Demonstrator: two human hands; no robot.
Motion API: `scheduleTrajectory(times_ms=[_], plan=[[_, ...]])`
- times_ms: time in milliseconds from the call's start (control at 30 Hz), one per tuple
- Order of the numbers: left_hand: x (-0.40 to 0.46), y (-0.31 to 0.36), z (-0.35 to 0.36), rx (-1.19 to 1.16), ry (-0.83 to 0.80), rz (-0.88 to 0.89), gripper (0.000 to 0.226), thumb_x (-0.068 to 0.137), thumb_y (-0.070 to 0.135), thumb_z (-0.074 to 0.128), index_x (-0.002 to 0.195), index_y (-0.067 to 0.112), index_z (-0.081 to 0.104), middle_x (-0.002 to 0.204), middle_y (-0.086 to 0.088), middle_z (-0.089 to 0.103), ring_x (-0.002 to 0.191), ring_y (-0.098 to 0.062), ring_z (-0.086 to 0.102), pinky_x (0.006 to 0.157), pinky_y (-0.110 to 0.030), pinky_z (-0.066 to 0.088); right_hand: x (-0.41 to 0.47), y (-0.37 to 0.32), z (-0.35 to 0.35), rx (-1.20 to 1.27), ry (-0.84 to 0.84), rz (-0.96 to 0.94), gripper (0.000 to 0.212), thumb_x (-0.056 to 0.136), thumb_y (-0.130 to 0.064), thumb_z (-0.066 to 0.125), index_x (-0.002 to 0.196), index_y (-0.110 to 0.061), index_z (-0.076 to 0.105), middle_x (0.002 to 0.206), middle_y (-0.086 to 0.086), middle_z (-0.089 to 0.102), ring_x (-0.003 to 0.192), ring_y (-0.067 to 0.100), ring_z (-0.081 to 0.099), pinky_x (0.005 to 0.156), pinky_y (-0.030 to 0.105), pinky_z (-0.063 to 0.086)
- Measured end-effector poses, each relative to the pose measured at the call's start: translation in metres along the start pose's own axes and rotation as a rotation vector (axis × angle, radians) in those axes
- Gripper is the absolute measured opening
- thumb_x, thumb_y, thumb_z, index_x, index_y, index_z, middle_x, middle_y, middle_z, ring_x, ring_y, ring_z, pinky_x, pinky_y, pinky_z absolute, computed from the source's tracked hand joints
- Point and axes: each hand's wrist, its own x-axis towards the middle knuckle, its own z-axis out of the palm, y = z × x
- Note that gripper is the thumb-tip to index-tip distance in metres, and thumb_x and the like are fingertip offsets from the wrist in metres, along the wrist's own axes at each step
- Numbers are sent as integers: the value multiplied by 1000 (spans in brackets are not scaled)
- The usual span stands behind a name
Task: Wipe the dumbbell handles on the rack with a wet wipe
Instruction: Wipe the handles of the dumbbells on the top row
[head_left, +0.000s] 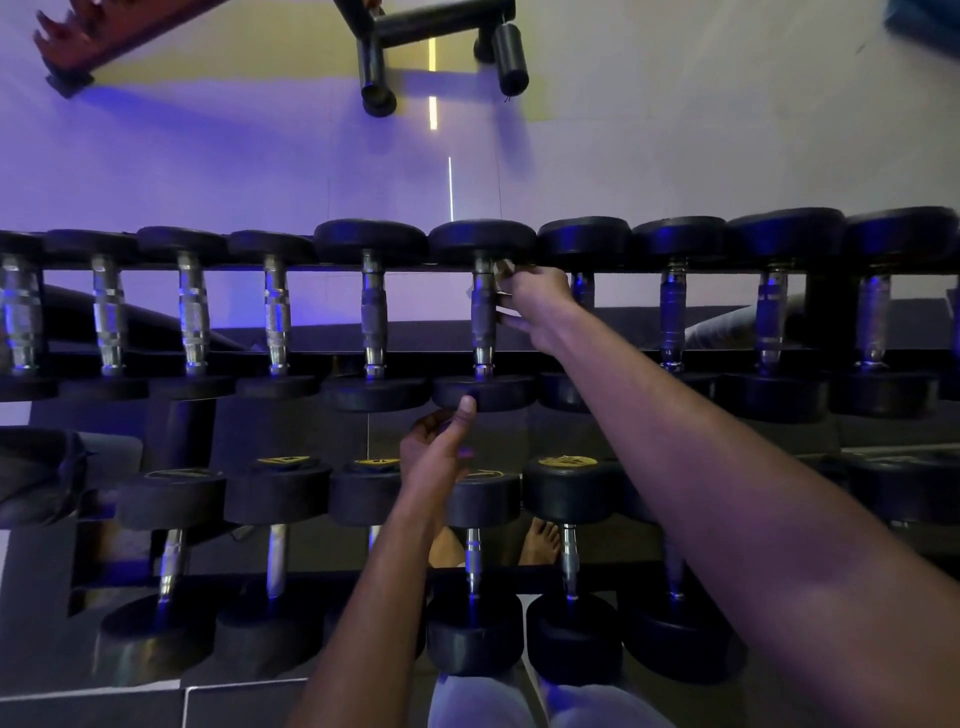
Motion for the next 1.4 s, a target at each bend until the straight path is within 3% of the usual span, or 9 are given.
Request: scheduleTrajectory(times_ms=[167, 333, 433, 600, 767, 900, 1067, 1267, 1400], plan=[[-1, 1, 0, 4, -32, -10, 72, 73, 72, 89, 119, 18, 79, 117, -8, 82, 81, -18, 72, 96, -52, 63, 1, -9, -11, -65, -44, -1, 17, 97, -1, 68, 97, -18, 66, 93, -2, 73, 93, 17, 72, 79, 34, 61], [0, -3, 2, -2, -19, 5, 72, 74, 72, 87, 121, 17, 78, 123, -11, 80, 73, -12, 71, 80, -38, 64, -3, -3, -27, -444, -88, 56, 11, 96, -24, 77, 99, -14, 74, 84, -1, 67, 71, 10, 59, 68, 25, 52], [0, -4, 1, 4, -13, 4, 74, 73, 73, 88, 120, 17, 77, 121, -12, 80, 72, -12, 69, 71, -32, 62, -6, 10, -37, -545, -146, 72, 19, 93, -29, 81, 101, -13, 76, 85, 4, 64, 75, 14, 55, 74, 29, 53], [-1, -2, 2, 4, -10, -10, 73, 72, 73, 86, 119, 17, 78, 114, -8, 82, 76, -15, 70, 75, -35, 62, -5, 26, -42, -803, -184, 8, 31, 88, -40, 84, 99, -11, 80, 95, 8, 76, 85, 19, 62, 85, 38, 58], [-1, -5, 2, 8, -6, -17, 78, 70, 77, 87, 119, 17, 78, 113, -8, 82, 79, -18, 72, 84, -43, 65, -11, 26, -42, -939, -225, -46, 22, 78, -36, 93, 84, -19, 80, 92, -3, 74, 92, 13, 65, 79, 26, 51], [-5, -2, 4, 6, 4, -14, 77, 72, 75, 85, 120, 15, 78, 115, -9, 82, 78, -18, 71, 81, -40, 65, -20, 1, -40, -1018, -312, -290, 17, 81, -36, 90, 79, -21, 82, 72, -9, 72, 74, 8, 61, 67, 28, 46], [-11, 3, 5, 20, 6, -6, 77, 67, 77, 80, 120, 20, 77, 115, 1, 82, 73, -10, 70, 70, -29, 61, -22, -25, -12, -1333, 35, -946, 22, 92, -29, 60, 98, -31, 81, 87, -4, 76, 84, 26, 69, 70, 34, 52], [-14, 5, 8, -5, 20, -11, 74, 69, 72, 79, 119, 18, 77, 111, 2, 81, 66, -8, 66, 74, -31, 60, -16, -33, -4, -1811, -83, -1089, 41, 99, -13, 50, 125, -36, 71, 114, -5, 75, 99, 34, 69, 73, 33, 38], [-12, 3, 6, -1, 22, -21, 75, 69, 74, 82, 119, 18, 77, 109, 3, 81, 65, -5, 67, 74, -31, 61, -20, -40, 6, -1971, -53, -1052, 36, 89, 1, 54, 102, -28, 72, 75, -3, 61, 70, 31, 57, 61, 33, 36]])
